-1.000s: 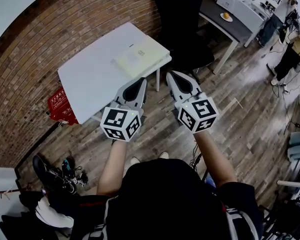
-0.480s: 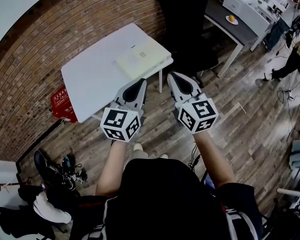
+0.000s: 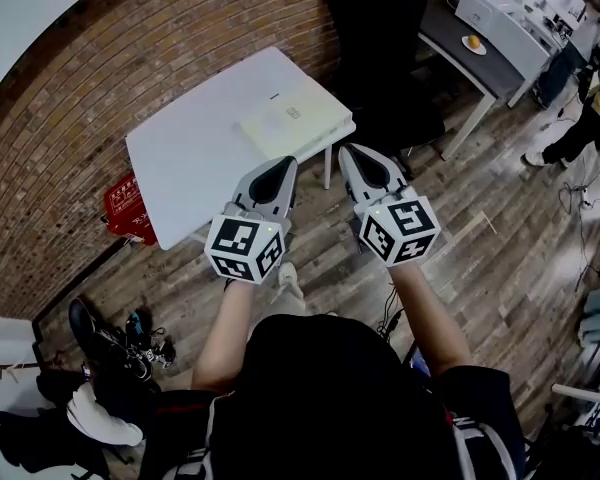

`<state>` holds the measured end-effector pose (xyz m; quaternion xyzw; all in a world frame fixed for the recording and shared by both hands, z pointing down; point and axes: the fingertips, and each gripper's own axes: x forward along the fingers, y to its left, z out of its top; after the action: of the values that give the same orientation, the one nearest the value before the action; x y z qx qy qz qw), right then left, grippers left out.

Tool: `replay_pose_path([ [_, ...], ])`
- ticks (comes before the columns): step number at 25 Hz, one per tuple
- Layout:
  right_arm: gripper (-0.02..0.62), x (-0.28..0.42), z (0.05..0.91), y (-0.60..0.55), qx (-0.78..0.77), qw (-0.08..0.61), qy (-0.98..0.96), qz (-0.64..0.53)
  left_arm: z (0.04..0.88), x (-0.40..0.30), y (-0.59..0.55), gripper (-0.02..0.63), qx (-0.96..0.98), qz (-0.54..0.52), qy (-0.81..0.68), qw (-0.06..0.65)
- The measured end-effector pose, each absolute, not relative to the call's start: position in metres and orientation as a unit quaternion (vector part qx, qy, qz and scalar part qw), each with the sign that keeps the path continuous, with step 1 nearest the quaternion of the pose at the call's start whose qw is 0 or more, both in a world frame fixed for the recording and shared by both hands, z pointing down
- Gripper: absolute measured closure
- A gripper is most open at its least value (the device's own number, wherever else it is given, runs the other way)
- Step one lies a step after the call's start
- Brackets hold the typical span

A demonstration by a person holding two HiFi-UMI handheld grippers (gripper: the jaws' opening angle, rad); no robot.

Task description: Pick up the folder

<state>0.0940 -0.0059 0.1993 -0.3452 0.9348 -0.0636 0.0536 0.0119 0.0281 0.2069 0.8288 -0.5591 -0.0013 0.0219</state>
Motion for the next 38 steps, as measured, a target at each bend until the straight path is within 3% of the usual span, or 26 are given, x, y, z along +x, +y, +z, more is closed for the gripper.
replay_pose_path([
  [38, 0.568, -0.013, 0.230, -0.177, -0.454, 0.004, 0.885, -0.105, 0.254, -0.125, -0.164, 0.588, 0.866, 0.037, -0.489, 0.101],
])
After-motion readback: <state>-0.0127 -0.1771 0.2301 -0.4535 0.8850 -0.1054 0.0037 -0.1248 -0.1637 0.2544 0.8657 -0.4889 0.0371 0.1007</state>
